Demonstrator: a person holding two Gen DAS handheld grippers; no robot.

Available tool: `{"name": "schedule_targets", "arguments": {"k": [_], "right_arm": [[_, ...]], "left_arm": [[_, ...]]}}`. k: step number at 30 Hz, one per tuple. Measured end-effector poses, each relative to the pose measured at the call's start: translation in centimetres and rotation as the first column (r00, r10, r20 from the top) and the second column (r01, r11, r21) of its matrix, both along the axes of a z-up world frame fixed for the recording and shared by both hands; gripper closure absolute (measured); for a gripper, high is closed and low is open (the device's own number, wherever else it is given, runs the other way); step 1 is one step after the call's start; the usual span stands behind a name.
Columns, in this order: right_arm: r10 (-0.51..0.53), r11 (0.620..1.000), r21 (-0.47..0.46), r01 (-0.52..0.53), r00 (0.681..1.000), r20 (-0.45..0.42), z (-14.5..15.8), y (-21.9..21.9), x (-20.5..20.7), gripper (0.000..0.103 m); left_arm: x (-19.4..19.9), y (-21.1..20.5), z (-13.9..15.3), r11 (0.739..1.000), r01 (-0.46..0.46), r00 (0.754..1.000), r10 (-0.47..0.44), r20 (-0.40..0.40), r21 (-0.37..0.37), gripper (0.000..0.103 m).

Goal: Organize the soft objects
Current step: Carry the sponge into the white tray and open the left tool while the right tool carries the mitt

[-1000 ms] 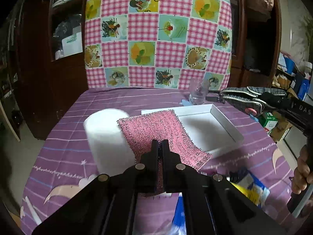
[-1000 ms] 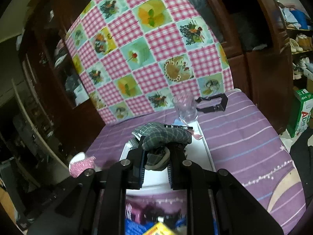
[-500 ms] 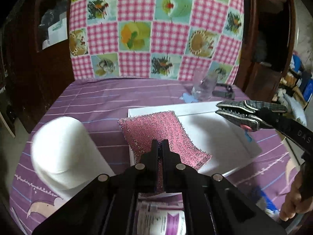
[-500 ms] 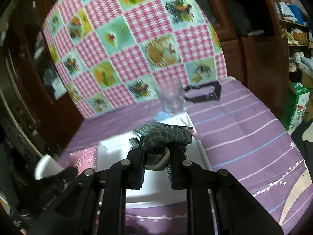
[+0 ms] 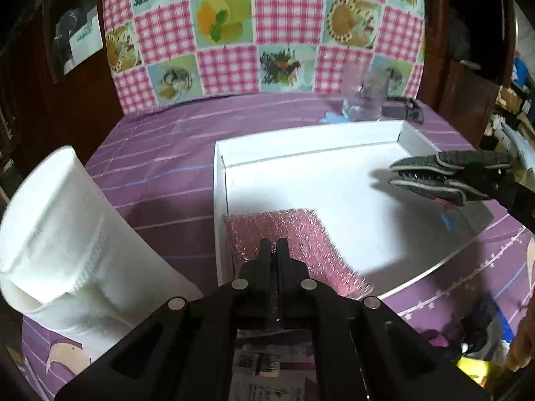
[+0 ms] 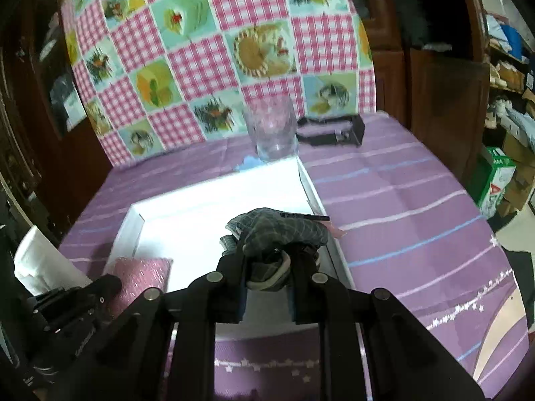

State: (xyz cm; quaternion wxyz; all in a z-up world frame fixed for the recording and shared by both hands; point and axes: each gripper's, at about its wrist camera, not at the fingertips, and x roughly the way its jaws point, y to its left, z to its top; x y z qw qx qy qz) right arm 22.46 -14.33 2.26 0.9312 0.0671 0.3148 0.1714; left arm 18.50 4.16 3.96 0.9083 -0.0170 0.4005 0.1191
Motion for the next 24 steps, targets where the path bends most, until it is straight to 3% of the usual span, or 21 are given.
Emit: {"name": "schedule_targets", "arguments": {"k": [3, 17, 21, 24], "right_arm": [[-0.004, 1.0, -0.009, 0.003, 0.997, -0.078, -1.0, 0.0, 0.6, 0.083], [0.094, 0.983, -0.143, -0.119, 0.981, -0.17, -1.8, 2.6, 0.3, 0.082], [0.116, 0.988, -0.08, -0.134, 0.974, -0.197, -1.9, 1.9, 0.7, 0.082], [0.122, 0.993, 0.021, -0.12, 0.97, -0.211, -2.2, 0.6, 1.2, 0.082]], "left_arm": [[0.2, 0.2, -0.8, 1.0, -0.003, 1.0, 0.003, -0.025, -0.008, 0.102], [-0.2, 0.1, -1.3, 1.0, -0.001, 0.999, 0.001, -0.036, -0.002, 0.101], [-0.4, 0.6, -1.2, 0.999, 0.001, 1.0, -0.002, -0.019, -0.045, 0.1], [-0.5, 1.0, -1.0, 0.996, -0.011, 1.0, 0.01, -0.007, -0.083, 0.096]]}}
